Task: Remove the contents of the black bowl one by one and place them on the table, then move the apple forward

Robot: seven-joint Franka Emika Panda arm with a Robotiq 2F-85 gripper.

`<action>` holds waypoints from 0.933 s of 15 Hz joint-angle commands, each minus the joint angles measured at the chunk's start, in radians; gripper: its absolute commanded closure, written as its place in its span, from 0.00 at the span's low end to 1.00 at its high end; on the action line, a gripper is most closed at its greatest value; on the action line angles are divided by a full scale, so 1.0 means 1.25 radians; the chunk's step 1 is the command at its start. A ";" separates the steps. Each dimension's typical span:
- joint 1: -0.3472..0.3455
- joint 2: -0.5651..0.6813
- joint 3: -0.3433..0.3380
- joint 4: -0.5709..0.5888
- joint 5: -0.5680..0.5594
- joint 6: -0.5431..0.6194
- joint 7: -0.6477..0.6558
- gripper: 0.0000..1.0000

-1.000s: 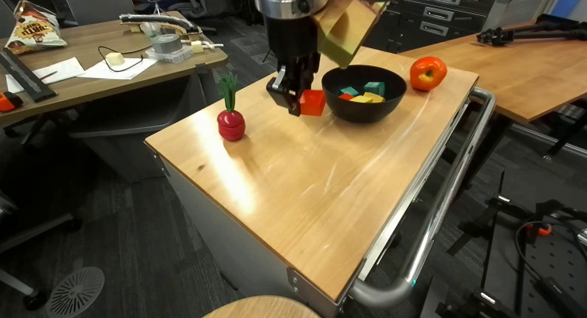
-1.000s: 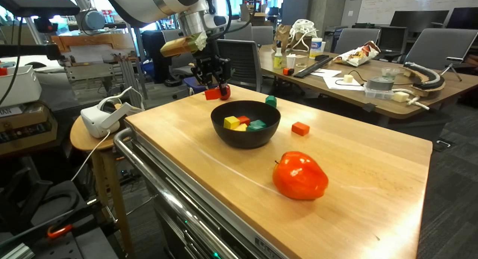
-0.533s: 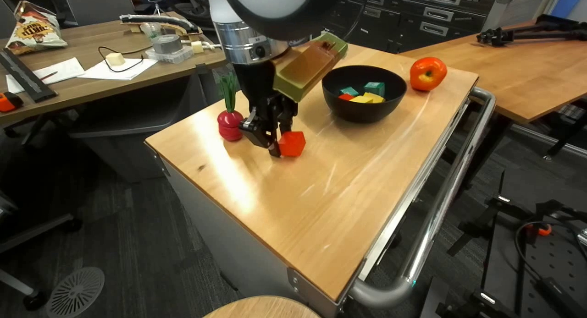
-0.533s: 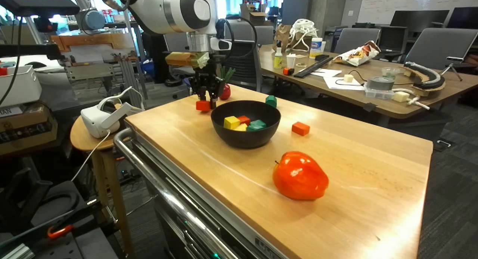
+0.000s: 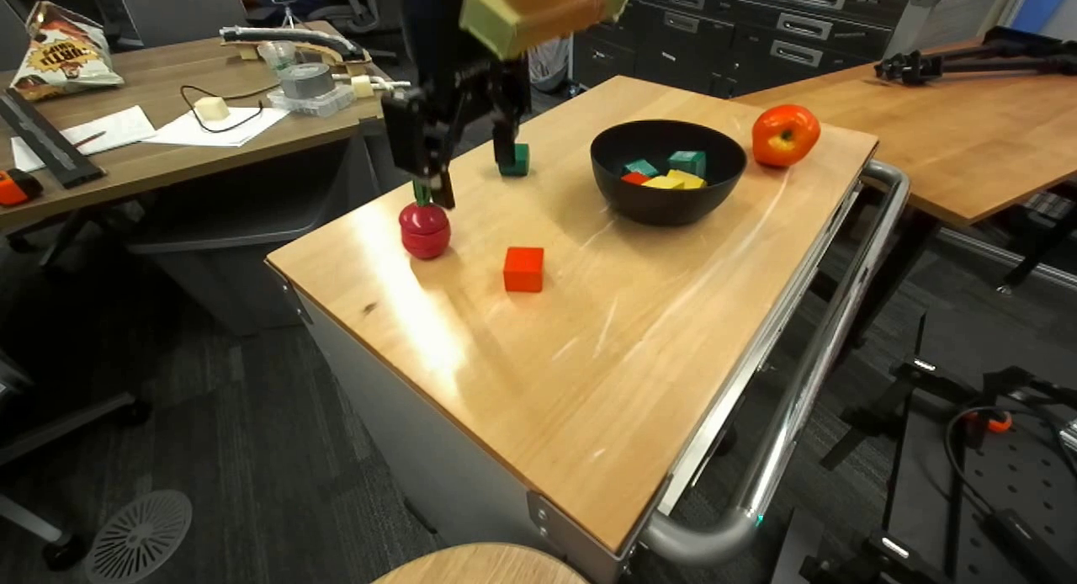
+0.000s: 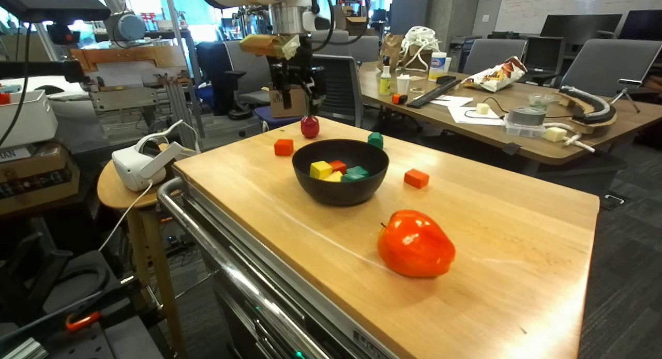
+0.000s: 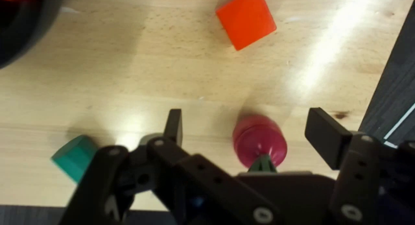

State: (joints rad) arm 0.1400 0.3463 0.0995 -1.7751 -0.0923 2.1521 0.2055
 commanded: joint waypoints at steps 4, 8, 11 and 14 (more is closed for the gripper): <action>-0.057 -0.198 -0.108 -0.051 -0.111 -0.112 0.041 0.00; -0.095 -0.197 -0.123 -0.042 -0.168 -0.108 0.018 0.00; -0.107 -0.208 -0.130 -0.059 -0.178 -0.104 0.009 0.00; -0.122 -0.221 -0.130 -0.127 -0.167 -0.042 -0.130 0.00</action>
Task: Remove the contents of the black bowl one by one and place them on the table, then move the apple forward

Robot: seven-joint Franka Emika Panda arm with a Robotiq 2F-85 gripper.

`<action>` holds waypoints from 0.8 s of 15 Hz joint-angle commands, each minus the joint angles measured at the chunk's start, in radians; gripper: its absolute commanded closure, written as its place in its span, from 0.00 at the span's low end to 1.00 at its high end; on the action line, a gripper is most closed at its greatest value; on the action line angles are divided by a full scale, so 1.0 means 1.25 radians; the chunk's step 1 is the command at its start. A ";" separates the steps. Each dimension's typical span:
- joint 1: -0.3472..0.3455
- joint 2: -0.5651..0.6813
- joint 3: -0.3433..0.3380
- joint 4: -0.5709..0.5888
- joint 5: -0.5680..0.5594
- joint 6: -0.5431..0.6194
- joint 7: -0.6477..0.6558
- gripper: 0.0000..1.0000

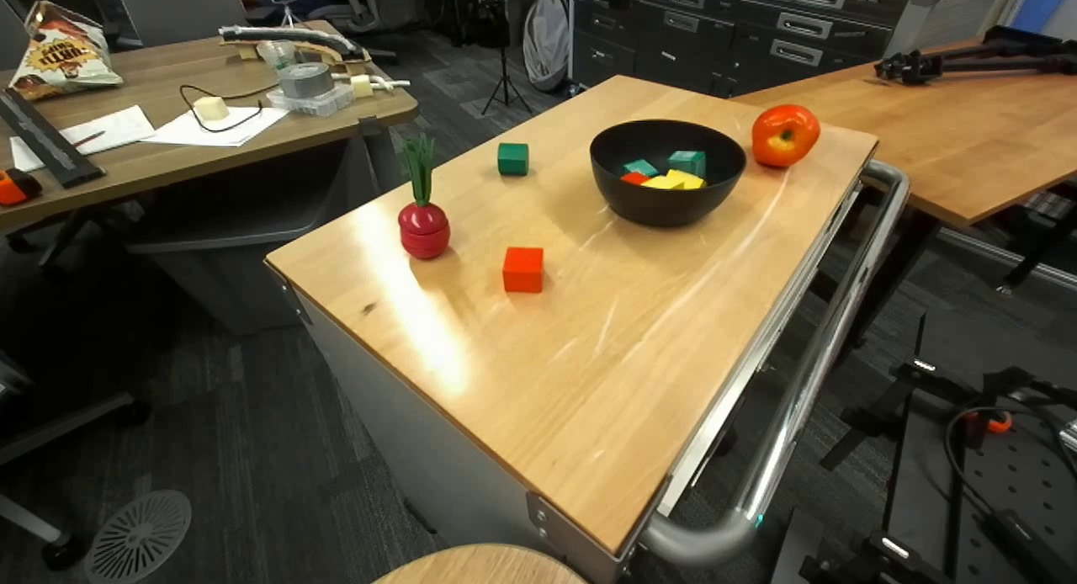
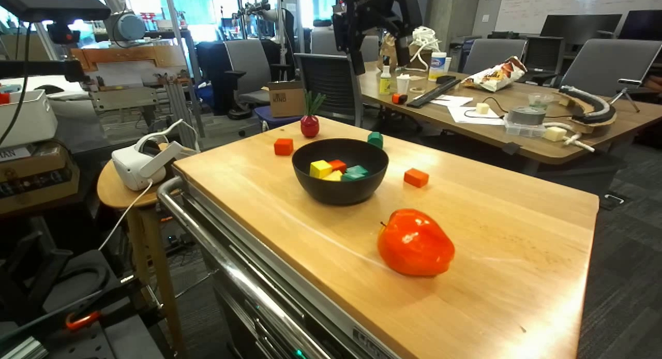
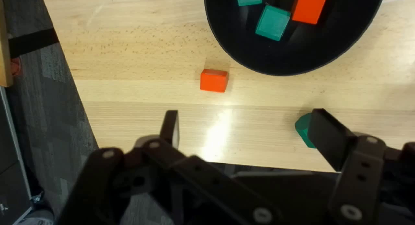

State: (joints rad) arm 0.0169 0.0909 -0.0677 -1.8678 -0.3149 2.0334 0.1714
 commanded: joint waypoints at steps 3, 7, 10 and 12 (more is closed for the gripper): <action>-0.051 -0.026 -0.001 -0.122 0.071 0.120 -0.239 0.00; -0.078 -0.008 -0.003 -0.140 0.218 0.113 -0.312 0.00; -0.078 0.002 -0.003 -0.142 0.197 0.121 -0.310 0.00; -0.075 -0.005 -0.001 -0.151 0.181 0.115 -0.322 0.00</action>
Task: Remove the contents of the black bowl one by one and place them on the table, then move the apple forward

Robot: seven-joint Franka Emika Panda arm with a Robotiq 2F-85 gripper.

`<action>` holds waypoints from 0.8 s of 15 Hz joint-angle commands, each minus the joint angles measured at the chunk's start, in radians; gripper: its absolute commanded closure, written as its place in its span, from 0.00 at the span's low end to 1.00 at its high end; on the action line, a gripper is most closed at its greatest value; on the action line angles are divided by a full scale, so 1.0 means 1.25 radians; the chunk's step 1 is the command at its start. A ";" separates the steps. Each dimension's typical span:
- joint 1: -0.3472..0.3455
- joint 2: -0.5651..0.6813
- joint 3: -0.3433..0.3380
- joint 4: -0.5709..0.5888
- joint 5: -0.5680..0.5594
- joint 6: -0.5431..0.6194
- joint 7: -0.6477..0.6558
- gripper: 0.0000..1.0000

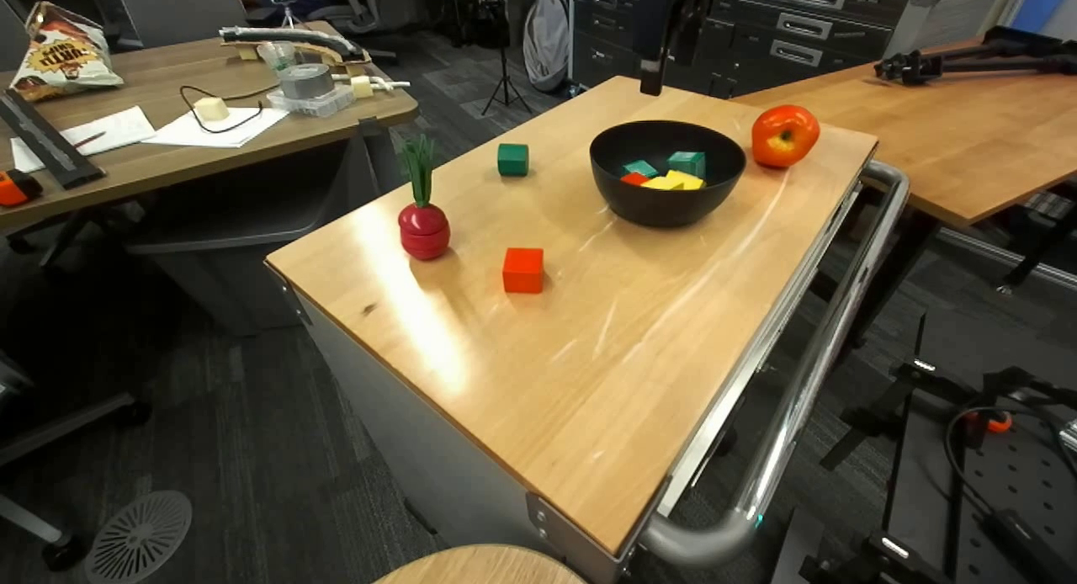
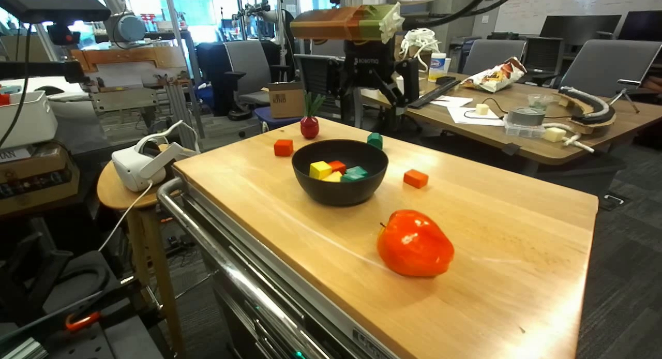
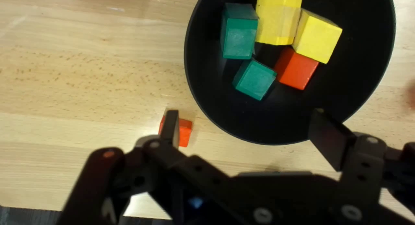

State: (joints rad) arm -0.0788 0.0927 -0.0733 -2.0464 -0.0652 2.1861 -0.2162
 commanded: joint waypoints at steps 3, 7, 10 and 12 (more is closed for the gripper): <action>0.002 -0.004 0.019 -0.034 0.016 -0.033 -0.130 0.00; 0.003 0.015 0.034 -0.059 0.024 -0.058 -0.197 0.00; 0.003 0.028 0.036 -0.070 0.005 -0.051 -0.182 0.00; 0.002 0.034 0.035 -0.078 0.001 -0.042 -0.171 0.00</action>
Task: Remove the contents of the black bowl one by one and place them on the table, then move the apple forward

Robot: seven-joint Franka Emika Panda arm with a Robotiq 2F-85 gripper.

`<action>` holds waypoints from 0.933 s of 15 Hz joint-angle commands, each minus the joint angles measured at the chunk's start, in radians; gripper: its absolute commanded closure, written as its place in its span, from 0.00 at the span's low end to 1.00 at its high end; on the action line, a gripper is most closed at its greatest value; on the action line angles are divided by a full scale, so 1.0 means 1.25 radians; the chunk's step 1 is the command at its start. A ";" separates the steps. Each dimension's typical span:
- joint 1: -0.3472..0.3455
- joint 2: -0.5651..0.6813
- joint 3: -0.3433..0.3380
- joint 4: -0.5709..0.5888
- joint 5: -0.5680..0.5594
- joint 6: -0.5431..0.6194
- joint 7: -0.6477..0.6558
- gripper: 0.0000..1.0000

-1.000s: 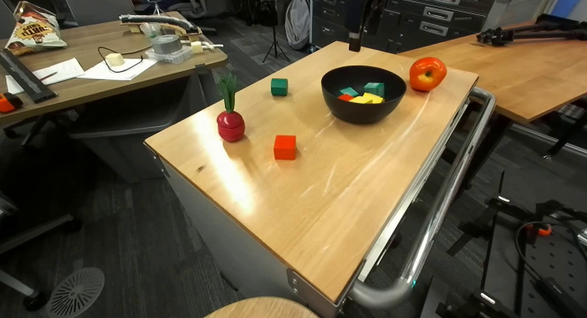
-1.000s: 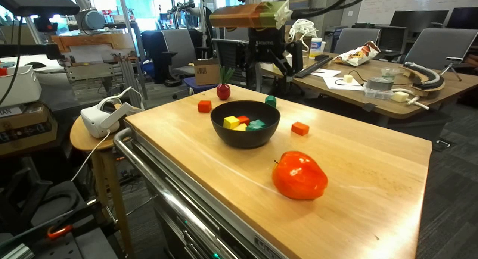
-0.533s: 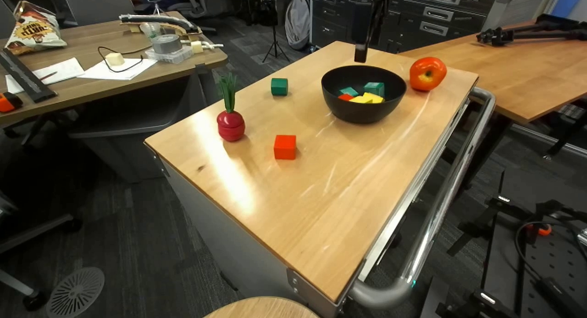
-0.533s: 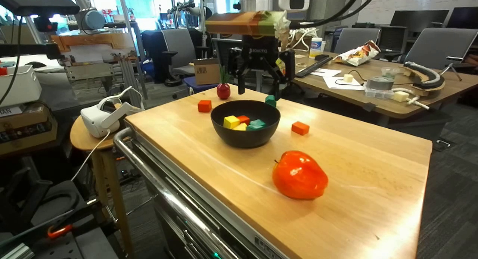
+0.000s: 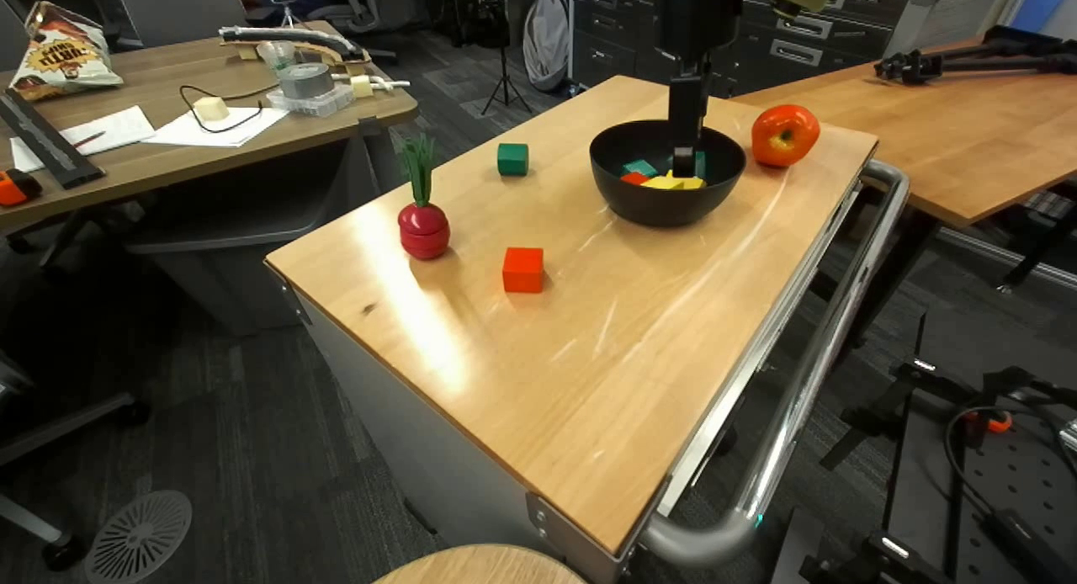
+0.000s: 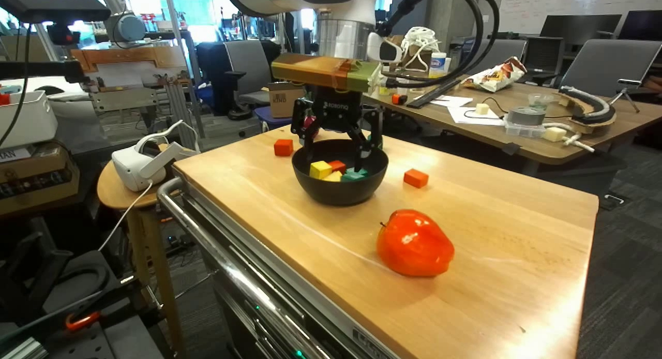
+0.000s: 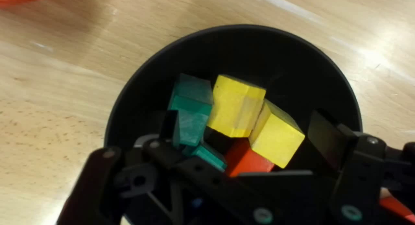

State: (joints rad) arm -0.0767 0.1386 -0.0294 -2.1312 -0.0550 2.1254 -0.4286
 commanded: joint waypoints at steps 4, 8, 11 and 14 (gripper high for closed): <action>0.002 0.003 -0.003 -0.015 -0.016 0.025 0.033 0.00; -0.002 0.001 -0.011 -0.019 -0.020 0.046 0.065 0.00; 0.002 0.000 -0.020 -0.024 -0.053 0.077 0.115 0.00; 0.011 0.011 -0.023 -0.026 -0.124 0.093 0.175 0.00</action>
State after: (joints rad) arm -0.0783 0.1562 -0.0503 -2.1447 -0.1371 2.2042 -0.2837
